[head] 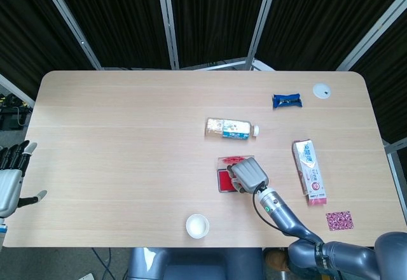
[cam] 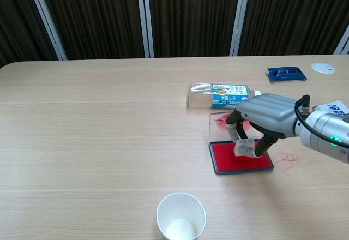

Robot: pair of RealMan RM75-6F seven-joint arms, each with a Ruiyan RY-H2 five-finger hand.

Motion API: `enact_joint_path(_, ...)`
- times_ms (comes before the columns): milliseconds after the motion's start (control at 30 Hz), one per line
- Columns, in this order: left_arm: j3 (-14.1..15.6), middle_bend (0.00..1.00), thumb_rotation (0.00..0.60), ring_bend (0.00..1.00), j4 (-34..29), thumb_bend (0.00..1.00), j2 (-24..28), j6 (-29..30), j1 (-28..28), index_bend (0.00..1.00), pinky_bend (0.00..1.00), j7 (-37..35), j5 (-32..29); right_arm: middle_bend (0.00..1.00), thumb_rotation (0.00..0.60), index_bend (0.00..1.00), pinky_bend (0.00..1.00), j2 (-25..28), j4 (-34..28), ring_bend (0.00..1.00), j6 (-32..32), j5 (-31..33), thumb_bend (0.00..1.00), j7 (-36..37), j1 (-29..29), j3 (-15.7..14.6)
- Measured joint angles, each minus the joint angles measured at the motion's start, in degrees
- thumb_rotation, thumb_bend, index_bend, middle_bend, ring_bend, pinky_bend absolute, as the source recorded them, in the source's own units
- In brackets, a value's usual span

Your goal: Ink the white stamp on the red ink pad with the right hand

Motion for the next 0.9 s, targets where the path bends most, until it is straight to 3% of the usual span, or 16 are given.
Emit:
enact_joint_path(567,0.2,0.00,0.600,0.00,-0.2,0.00,0.1,0.0,0.0,0.00,0.00,-0.1,0.2,0.56,0.600,0.52,0.96,0.0,0.6,0.86,-0.1,0.9,0.38,0.2,-0.1,-0.5)
enact_joint_path(900,0.5,0.00,0.600,0.00,-0.3,0.00,0.3,0.0,0.1,0.00,0.00,-0.3,0.6,0.56,0.600,0.52,0.96,5.3,-5.7,0.86,1.1,1.6,0.38,3.8,-0.5,1.8)
